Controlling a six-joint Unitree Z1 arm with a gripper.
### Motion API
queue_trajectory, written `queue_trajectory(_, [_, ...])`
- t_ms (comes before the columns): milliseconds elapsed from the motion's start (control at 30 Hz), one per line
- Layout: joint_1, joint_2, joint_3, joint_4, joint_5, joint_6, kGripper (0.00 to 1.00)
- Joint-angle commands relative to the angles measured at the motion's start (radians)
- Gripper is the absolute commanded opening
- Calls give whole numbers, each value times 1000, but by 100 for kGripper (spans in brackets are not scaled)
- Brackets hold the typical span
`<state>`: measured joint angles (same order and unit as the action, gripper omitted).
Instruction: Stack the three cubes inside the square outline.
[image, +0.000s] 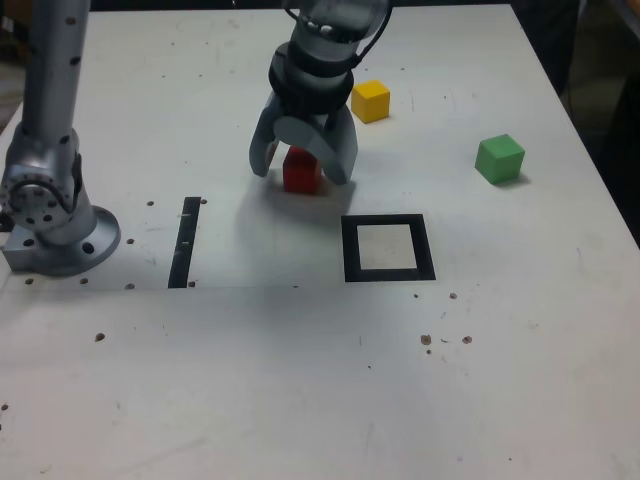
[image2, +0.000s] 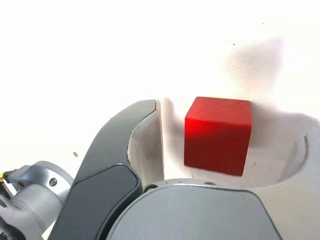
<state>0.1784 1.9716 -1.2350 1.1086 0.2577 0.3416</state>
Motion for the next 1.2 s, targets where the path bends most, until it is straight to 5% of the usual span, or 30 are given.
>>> queue_trajectory(0, [2,13,5,-11,1,3,84])
queue_trajectory(367, [7,33,-11,-28,-11,35,64])
queue_trajectory(700, [10,33,-37,-26,-30,61,34])
queue_trajectory(1167, [16,9,-45,-25,-28,62,24])
